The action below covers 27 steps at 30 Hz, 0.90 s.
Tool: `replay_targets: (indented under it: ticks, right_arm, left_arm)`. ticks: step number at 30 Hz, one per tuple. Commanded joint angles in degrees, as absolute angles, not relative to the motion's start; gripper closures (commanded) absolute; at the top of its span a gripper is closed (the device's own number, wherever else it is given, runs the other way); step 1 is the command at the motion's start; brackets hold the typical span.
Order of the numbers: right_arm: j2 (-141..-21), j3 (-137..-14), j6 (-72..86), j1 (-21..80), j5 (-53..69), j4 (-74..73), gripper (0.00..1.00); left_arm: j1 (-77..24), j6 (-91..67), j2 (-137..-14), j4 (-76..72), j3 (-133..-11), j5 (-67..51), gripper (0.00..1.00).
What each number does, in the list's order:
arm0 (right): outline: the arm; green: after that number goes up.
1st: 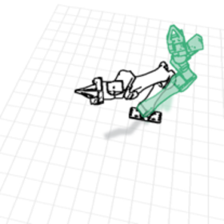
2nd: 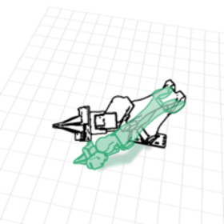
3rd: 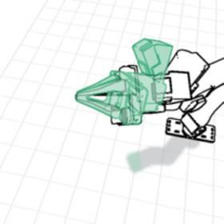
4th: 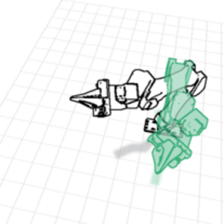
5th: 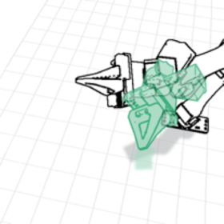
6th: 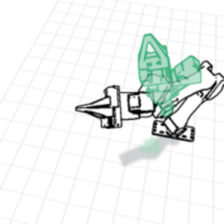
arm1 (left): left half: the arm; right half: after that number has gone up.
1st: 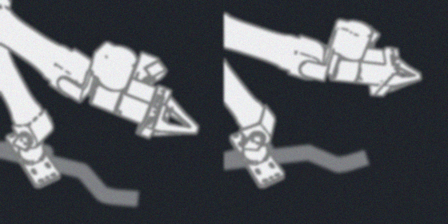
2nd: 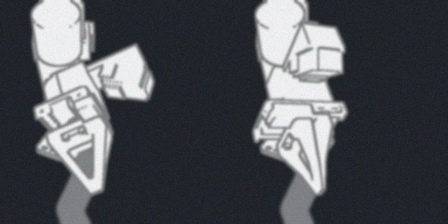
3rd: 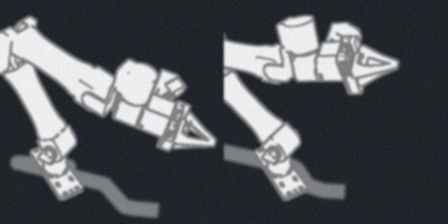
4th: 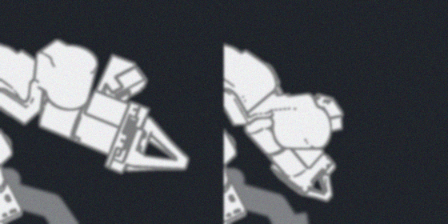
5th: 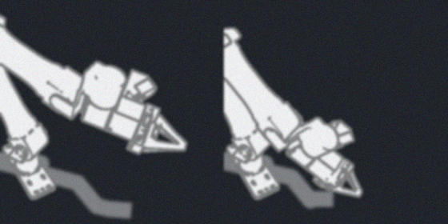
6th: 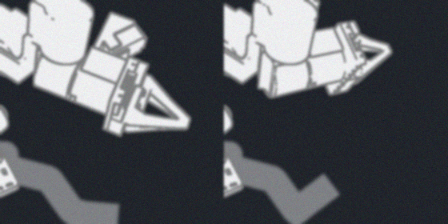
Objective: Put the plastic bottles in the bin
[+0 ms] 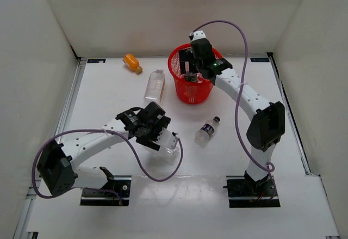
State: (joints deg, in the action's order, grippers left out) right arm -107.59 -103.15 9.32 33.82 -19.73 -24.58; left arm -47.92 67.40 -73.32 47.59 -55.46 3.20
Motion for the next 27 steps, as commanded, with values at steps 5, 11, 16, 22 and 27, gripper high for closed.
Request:
replay_targets:
  ticks: [5,11,16,22,27]
  right_arm:
    - [-93.89,-100.99,10.02,33.22,-17.57,-25.93,0.01]
    - [-85.27,-91.33,8.79,33.22,-20.03,-25.93,0.01]
    - [-78.77,-84.30,8.79,31.38,-21.62,-25.93,0.01]
    - [-71.04,-75.70,14.74,29.53,-21.62,-25.93,0.01]
    - [-63.48,-69.97,19.59,28.92,-23.55,-27.50,0.01]
  left_arm:
    - [-55.27,75.68,-84.44,69.85,-66.78,-12.64,0.00]
    - [-56.69,72.95,-95.88,71.73,-75.15,-16.09,0.00]
    - [-57.22,68.63,-98.09,56.45,-68.32,-7.74,0.00]
    - [-56.51,67.16,-99.75,53.62,-64.69,-5.81,0.07]
    - [-55.46,54.78,-105.03,54.40,-74.51,-6.50,0.70]
